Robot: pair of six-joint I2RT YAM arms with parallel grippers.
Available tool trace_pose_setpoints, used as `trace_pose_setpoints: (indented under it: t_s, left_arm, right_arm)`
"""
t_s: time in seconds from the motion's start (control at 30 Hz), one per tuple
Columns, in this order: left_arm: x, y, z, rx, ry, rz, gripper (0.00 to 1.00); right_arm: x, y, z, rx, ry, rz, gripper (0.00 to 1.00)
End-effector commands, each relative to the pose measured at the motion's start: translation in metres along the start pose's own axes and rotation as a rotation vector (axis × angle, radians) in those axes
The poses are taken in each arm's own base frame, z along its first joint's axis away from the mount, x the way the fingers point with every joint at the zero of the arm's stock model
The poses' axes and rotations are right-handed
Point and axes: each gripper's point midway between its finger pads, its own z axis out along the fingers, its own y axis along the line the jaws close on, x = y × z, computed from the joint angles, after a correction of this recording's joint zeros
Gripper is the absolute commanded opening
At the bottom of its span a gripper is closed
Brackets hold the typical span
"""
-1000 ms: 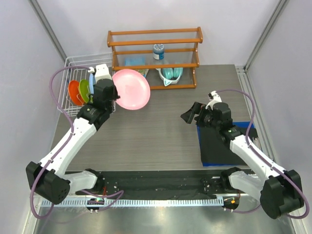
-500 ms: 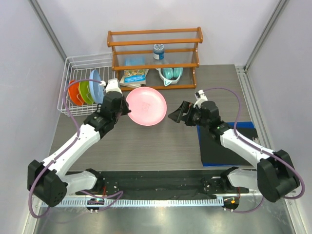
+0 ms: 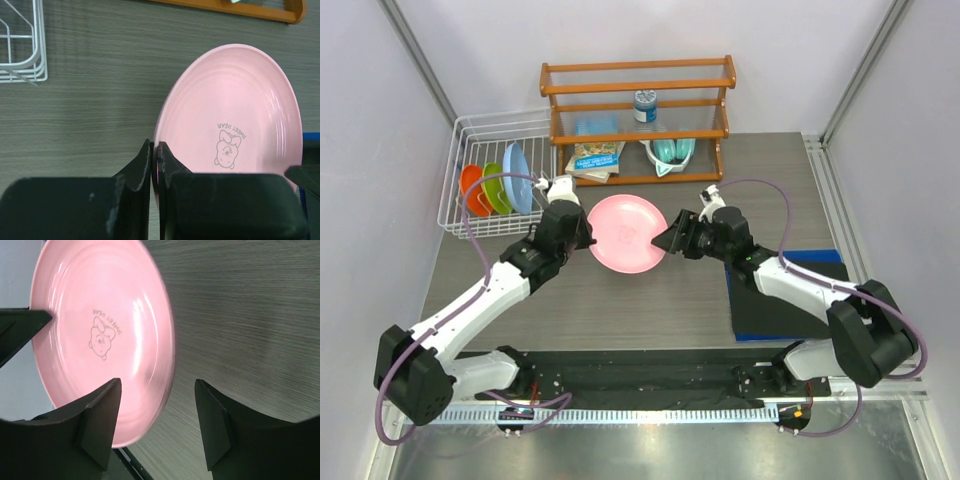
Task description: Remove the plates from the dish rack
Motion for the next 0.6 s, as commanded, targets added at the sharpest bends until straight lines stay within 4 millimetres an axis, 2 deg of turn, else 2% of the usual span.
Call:
trace_pose_setpoints:
  t_s: [0.0,0.07,0.1,0.2,0.23,0.27,0.3,0.33,0.37,0.4,0.43,0.47,0.53,0.57]
  left_arm:
    - [-0.019,-0.022,-0.01,0.093,-0.081,-0.073,0.0]
    - [-0.017,-0.026,-0.012,0.117,-0.078,-0.077,0.0]
    - [-0.016,-0.027,-0.013,0.122,-0.08,-0.078,0.0]
    - [-0.012,-0.026,-0.012,0.123,-0.077,-0.073,0.0]
    - [-0.011,-0.023,-0.012,0.113,-0.076,-0.07,0.0]
    - [-0.008,-0.018,-0.009,0.085,-0.072,-0.06,0.32]
    - [-0.007,-0.014,-0.009,0.064,-0.073,-0.055,0.5]
    - [-0.007,-0.009,-0.008,0.041,-0.074,-0.049,0.64]
    - [-0.007,0.001,-0.007,-0.008,-0.085,-0.038,0.66]
    - [-0.006,0.007,-0.007,-0.037,-0.086,-0.017,0.73]
    - [-0.006,0.013,-0.007,-0.07,-0.091,-0.008,0.86]
    - [-0.011,0.024,-0.008,-0.128,-0.119,-0.004,0.91]
    - [-0.016,0.035,-0.011,-0.18,-0.138,0.028,0.99]
    - [-0.018,0.039,-0.014,-0.204,-0.146,0.031,0.99]
  right_arm:
    - [-0.014,0.016,0.01,-0.056,-0.03,0.002,0.58]
    - [-0.01,0.014,0.014,-0.056,-0.01,0.007,0.49]
    - [-0.01,0.013,0.015,-0.054,-0.01,0.006,0.32]
    - [-0.01,0.01,0.015,-0.043,-0.015,0.006,0.02]
    - [-0.01,0.007,0.014,-0.025,-0.022,0.01,0.01]
    - [-0.018,0.005,0.011,0.0,-0.06,0.007,0.01]
    - [-0.016,-0.003,0.008,0.044,-0.064,0.01,0.01]
    - [-0.018,-0.007,0.005,0.073,-0.076,0.003,0.01]
    - [-0.029,-0.013,-0.002,0.125,-0.13,-0.017,0.01]
    - [-0.025,-0.025,-0.007,0.18,-0.119,-0.019,0.01]
    - [-0.028,-0.028,-0.012,0.205,-0.132,-0.027,0.01]
    - [-0.033,-0.031,-0.019,0.231,-0.157,-0.047,0.01]
    - [-0.033,-0.049,-0.029,0.323,-0.168,-0.059,0.01]
    - [-0.033,-0.055,-0.032,0.353,-0.169,-0.08,0.01]
